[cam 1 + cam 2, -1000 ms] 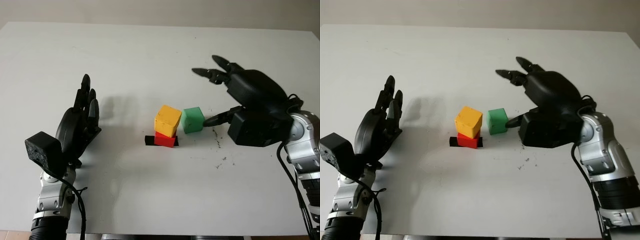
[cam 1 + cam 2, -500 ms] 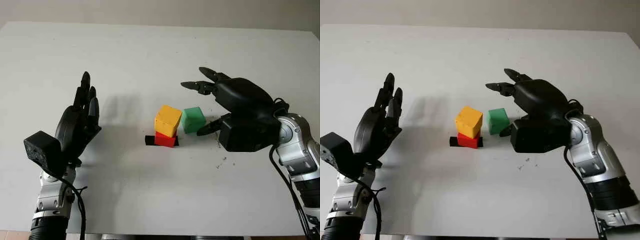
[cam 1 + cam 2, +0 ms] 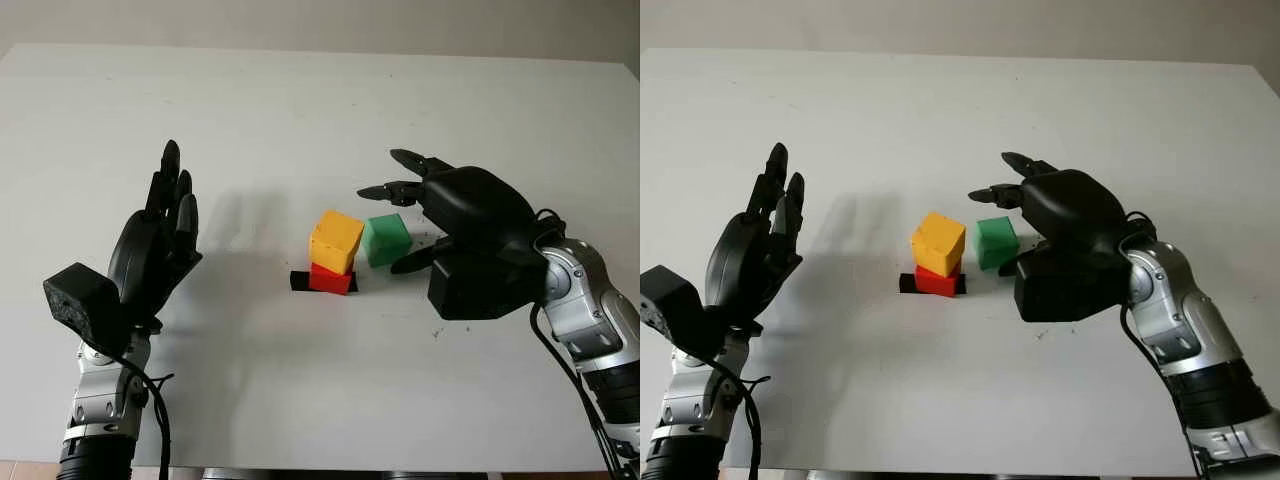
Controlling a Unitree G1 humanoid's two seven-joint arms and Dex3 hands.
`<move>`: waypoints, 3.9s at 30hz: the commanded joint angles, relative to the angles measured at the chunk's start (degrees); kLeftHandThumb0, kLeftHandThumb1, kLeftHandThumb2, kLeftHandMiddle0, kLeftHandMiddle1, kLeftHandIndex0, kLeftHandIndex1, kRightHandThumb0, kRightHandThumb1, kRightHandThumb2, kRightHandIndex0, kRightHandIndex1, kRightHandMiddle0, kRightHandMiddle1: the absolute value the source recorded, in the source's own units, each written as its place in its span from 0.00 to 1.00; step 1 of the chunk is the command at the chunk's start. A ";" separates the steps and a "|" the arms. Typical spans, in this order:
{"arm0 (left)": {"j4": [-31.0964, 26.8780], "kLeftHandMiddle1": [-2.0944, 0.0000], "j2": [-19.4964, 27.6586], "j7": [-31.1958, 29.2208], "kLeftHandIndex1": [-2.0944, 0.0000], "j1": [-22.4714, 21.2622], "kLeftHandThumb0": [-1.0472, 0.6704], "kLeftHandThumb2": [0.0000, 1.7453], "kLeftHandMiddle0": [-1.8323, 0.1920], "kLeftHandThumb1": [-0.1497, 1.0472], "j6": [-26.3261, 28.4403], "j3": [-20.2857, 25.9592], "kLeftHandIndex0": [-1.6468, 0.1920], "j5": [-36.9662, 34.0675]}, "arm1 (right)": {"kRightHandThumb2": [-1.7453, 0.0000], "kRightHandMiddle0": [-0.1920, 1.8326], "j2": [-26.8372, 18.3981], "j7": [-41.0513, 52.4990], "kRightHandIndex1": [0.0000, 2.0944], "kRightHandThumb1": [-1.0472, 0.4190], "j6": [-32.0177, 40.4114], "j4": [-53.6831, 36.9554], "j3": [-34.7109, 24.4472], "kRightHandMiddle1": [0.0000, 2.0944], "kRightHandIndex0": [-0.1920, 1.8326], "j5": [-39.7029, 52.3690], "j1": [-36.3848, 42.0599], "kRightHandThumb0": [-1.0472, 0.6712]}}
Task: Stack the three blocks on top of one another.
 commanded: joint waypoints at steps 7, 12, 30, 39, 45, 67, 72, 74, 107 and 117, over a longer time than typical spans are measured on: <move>-0.92 1.00 0.10 -0.31 1.00 1.26 0.22 0.38 1.00 1.00 -1.34 0.15 1.00 -0.33 | 0.97 0.34 0.78 -3.19 0.04 0.15 -1.69 1.53 0.15 0.41 0.22 -0.35 0.79 0.40; -1.13 1.00 -0.12 0.12 1.00 1.31 0.22 0.36 1.00 1.00 -1.00 0.14 1.00 -0.51 | 0.96 0.36 0.26 -3.45 0.04 0.12 -1.29 0.64 0.07 0.52 0.25 -1.26 0.99 0.43; -1.42 1.00 -0.40 1.01 1.00 1.45 0.24 0.32 1.00 1.00 -1.09 0.12 1.00 -0.68 | 0.97 0.37 1.33 -0.83 0.03 0.13 0.40 0.23 -3.20 0.55 0.28 5.26 -0.64 0.45; -1.88 1.00 -0.05 1.36 1.00 1.62 0.24 0.32 1.00 1.00 -0.75 -0.04 1.00 -0.16 | 0.97 0.36 -0.20 7.98 0.03 0.12 4.55 4.16 -8.66 0.58 0.28 17.71 -10.46 0.42; -1.71 1.00 -0.44 1.76 1.00 1.42 0.24 0.32 1.00 1.00 -0.95 -0.15 1.00 -0.08 | 0.97 0.31 -0.06 13.01 0.03 0.12 9.82 6.94 -10.25 0.66 0.28 23.30 -17.71 0.43; -1.11 1.00 -0.44 1.89 1.00 0.95 0.24 0.34 1.00 1.00 -0.89 -0.39 1.00 0.31 | 0.97 0.27 0.04 35.22 0.02 0.10 28.91 3.27 -4.57 0.77 0.27 32.45 -30.32 0.39; -1.54 1.00 -0.56 2.72 1.00 0.92 0.23 0.34 1.00 1.00 -0.57 -0.80 1.00 0.98 | 0.97 0.28 0.68 37.99 0.02 0.10 34.05 0.85 -2.30 0.74 0.27 33.54 -30.70 0.38; -1.58 1.00 -0.57 2.75 1.00 0.89 0.23 0.33 1.00 1.00 -0.57 -0.93 1.00 1.01 | 0.97 0.27 1.00 38.67 0.02 0.10 34.79 0.73 -2.05 0.74 0.26 34.35 -30.68 0.37; -1.65 1.00 -0.20 2.48 1.00 1.30 0.24 0.33 1.00 1.00 -0.68 -0.83 1.00 0.34 | 0.97 0.28 4.11 36.17 0.02 0.11 34.60 3.29 0.76 0.70 0.27 36.06 -26.11 0.38; -1.47 1.00 -0.09 2.01 1.00 1.37 0.23 0.33 1.00 1.00 -1.10 -0.75 1.00 0.29 | 0.97 0.27 3.76 36.24 0.02 0.10 33.63 4.15 1.04 0.67 0.27 34.37 -26.64 0.40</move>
